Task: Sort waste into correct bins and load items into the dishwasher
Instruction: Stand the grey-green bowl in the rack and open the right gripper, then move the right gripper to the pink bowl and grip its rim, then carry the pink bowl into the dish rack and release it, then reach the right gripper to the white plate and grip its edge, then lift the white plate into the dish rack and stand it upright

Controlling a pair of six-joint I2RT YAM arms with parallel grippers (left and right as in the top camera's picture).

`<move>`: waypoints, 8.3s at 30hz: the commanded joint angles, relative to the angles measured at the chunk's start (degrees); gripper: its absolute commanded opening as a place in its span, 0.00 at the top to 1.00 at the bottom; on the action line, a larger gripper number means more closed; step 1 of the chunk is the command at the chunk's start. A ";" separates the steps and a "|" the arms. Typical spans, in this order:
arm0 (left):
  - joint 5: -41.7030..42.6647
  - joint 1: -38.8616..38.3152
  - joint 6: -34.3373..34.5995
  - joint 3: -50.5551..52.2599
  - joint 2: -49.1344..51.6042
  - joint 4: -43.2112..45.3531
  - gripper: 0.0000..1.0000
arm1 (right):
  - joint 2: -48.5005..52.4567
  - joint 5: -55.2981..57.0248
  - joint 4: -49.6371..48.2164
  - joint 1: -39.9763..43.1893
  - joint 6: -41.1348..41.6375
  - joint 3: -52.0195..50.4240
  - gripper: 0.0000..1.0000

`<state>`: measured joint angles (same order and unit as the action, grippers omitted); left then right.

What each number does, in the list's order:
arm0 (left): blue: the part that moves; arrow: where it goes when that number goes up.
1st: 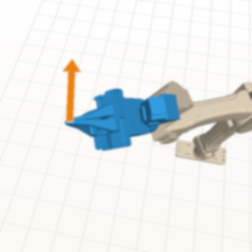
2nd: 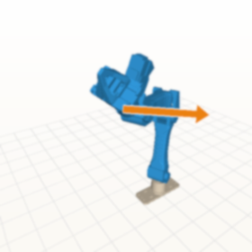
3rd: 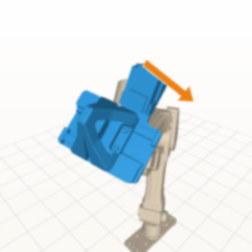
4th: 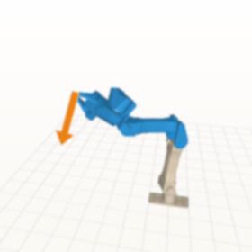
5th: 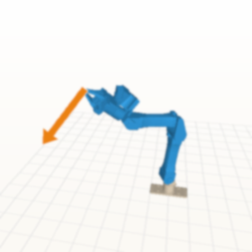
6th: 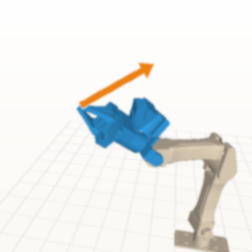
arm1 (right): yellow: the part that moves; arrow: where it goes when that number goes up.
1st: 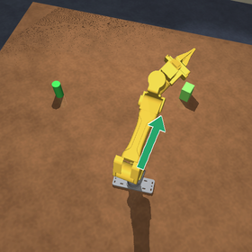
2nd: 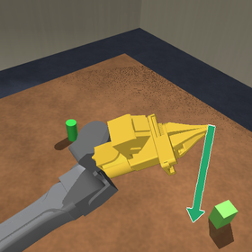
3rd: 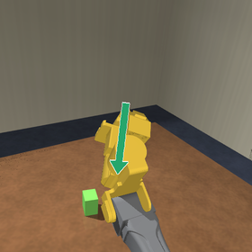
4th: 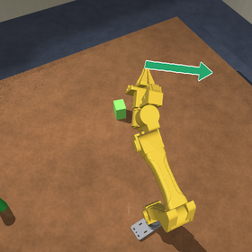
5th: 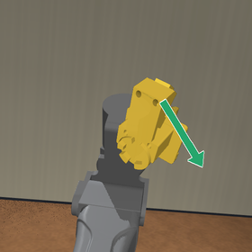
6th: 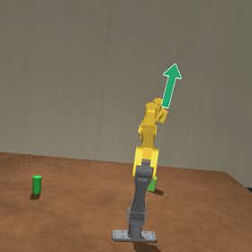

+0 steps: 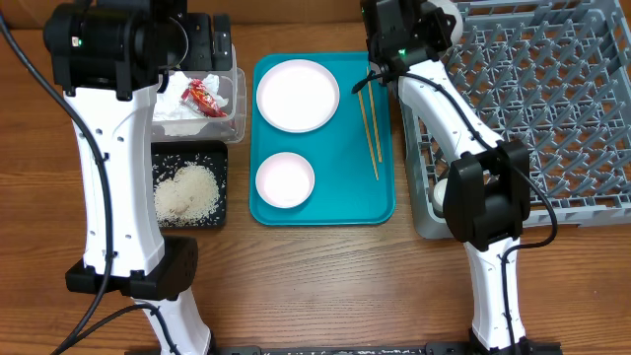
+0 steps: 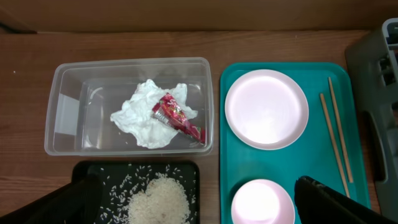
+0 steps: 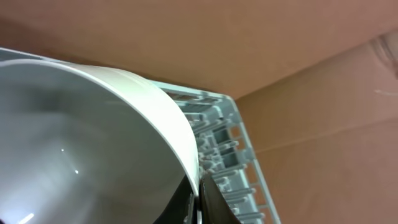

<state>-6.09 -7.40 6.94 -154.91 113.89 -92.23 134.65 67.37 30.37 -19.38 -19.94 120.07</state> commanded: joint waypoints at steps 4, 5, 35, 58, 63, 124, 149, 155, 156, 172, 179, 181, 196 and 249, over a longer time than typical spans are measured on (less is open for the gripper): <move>-0.48 -0.13 -0.07 0.09 -0.74 -0.11 0.00 | 0.85 2.34 -0.55 1.68 -3.02 -0.02 0.96; -0.48 -0.13 -0.07 0.09 -0.74 -0.11 0.00 | 0.94 1.46 -0.52 1.79 -3.02 -0.02 0.96; -0.48 -0.13 -0.07 0.09 -0.74 -0.11 0.00 | 2.71 2.32 3.37 -4.94 -1.05 -0.04 0.46; -0.46 -0.13 -0.07 0.09 -0.74 -0.11 0.00 | -12.98 -96.32 37.24 -8.00 27.47 -1.97 0.02; -0.46 -0.13 -0.07 0.09 -0.74 -0.11 0.00 | -12.92 -93.22 33.07 -9.84 35.69 -11.67 0.22; -0.46 -0.13 -0.07 0.09 -0.74 -0.11 0.00 | -24.24 22.64 37.86 -5.95 46.95 -22.53 0.96; -0.46 -0.13 -0.07 0.09 -0.74 -0.11 0.00 | -15.47 16.15 33.05 -3.69 49.07 -28.48 0.96; -0.48 -0.13 -0.07 0.09 -0.74 -0.11 0.00 | -15.47 15.41 31.10 -3.82 49.11 -31.61 0.96; -0.46 -0.13 -0.07 0.09 -0.74 -0.11 0.00 | -15.47 14.97 31.10 -3.93 49.11 -31.61 0.96; -0.48 -0.13 -0.07 0.09 -0.74 -0.11 0.00 | -15.47 14.82 33.40 -12.04 48.22 -31.56 0.56; -0.48 -0.11 -0.07 0.09 -0.74 -0.11 0.00 | -16.06 11.47 33.38 -14.60 48.22 -27.63 0.36; -0.48 -0.13 -0.07 0.09 -0.74 -0.11 0.00 | -17.20 9.33 33.33 -14.82 48.24 -25.38 0.33; -0.46 -0.13 -0.07 0.09 -0.74 -0.11 0.00 | -20.57 -57.46 17.29 -13.62 47.91 -12.09 0.05; -0.48 -0.13 -0.07 0.09 -0.74 -0.11 0.00 | -4.02 -65.68 27.50 -4.28 49.75 -3.19 0.96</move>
<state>-6.11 -7.40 6.96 -154.87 113.89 -92.20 134.21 0.32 56.82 -25.61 36.01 113.10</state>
